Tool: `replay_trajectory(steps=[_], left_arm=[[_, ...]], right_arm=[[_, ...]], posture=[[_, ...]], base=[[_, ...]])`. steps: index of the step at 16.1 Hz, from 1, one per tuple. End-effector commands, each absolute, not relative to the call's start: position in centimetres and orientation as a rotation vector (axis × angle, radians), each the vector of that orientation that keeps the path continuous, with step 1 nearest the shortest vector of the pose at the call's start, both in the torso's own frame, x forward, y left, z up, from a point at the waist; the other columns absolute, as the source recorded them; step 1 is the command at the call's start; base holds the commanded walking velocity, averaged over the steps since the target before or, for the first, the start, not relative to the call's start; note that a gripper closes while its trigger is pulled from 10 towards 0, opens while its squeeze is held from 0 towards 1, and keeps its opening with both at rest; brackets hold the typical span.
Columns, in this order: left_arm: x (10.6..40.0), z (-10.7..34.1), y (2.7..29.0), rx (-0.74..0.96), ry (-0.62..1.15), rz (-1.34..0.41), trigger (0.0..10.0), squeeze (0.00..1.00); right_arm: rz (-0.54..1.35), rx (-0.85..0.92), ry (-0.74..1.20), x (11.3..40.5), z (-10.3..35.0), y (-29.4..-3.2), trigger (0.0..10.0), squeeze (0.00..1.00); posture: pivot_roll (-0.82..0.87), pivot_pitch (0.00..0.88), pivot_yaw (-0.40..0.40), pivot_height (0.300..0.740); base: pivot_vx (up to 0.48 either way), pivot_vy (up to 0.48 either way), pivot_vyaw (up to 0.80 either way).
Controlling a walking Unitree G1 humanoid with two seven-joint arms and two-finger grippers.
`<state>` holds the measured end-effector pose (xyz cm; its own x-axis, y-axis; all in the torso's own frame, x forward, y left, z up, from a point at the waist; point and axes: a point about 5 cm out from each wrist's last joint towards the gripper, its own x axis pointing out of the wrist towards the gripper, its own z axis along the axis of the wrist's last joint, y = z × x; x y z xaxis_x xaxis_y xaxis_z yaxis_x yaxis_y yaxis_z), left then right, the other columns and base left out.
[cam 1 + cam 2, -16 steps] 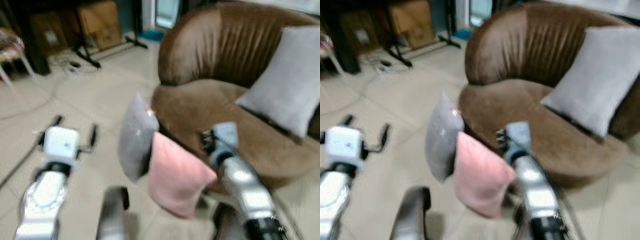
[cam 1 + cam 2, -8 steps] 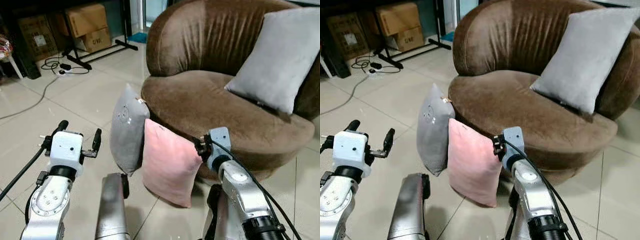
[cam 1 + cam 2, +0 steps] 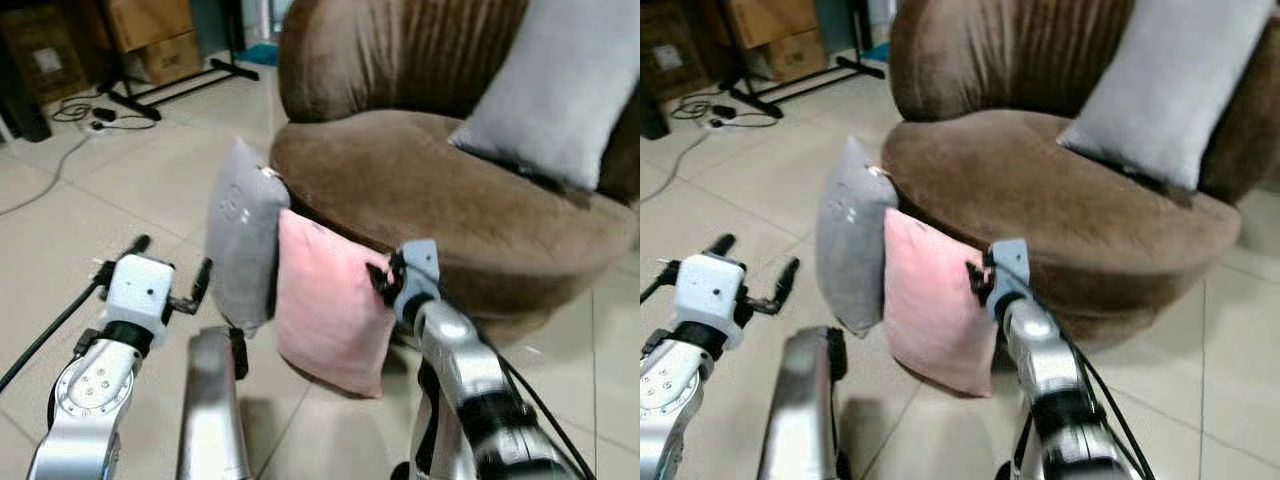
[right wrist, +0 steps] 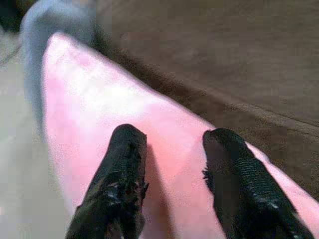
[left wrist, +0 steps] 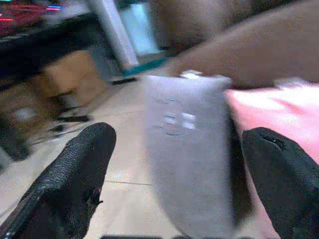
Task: Move the pillow to the sofa from floor
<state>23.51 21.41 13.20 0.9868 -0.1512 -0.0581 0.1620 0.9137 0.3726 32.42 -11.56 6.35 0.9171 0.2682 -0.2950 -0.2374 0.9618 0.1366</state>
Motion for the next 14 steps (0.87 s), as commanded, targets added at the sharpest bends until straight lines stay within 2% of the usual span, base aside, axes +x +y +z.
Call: replay_trajectory(steps=[1, 5, 7, 8, 11, 14], left_arm=[[23.6, 13.0, 21.0, 0.377, 0.049, -0.220, 10.0, 0.00], [22.8, 13.0, 20.5, 0.353, 0.070, -0.342, 10.0, 0.00], [22.5, 12.8, 20.2, 0.342, 0.095, -0.420, 10.0, 0.00], [22.5, 12.9, 20.2, 0.339, 0.098, -0.436, 10.0, 0.00], [22.0, 12.9, 20.4, 0.359, 0.139, -0.532, 10.0, 0.00], [21.7, 12.7, 20.6, 0.360, 0.173, -0.565, 10.0, 0.00]], right_arm=[[0.248, 0.140, 0.258, 33.4, 7.5, -11.8, 10.0, 1.00], [0.376, 0.125, 0.160, 35.2, 9.7, -12.1, 10.0, 1.00], [0.517, -0.043, 0.175, 35.8, 10.3, -12.3, 10.0, 1.00], [0.546, -0.076, 0.180, 35.9, 10.5, -12.4, 10.0, 1.00], [0.789, -0.227, 0.243, 36.2, 11.3, -12.7, 10.0, 1.00], [0.882, -0.321, 0.347, 35.8, 10.3, -12.1, 10.0, 1.00]], posture=[[0.04, 0.000, -0.028, 0.335], [0.04, 0.000, -0.033, 0.335], [0.04, 0.000, -0.033, 0.335], [0.04, 0.000, -0.033, 0.335], [0.04, 0.000, -0.037, 0.335], [0.04, 0.000, -0.039, 0.335]], base=[[0.000, 0.000, 0.00], [0.000, 0.000, 0.00], [0.000, 0.000, 0.00], [0.000, 0.000, 0.00], [0.000, 0.000, 0.00], [0.000, 0.000, 0.00]])
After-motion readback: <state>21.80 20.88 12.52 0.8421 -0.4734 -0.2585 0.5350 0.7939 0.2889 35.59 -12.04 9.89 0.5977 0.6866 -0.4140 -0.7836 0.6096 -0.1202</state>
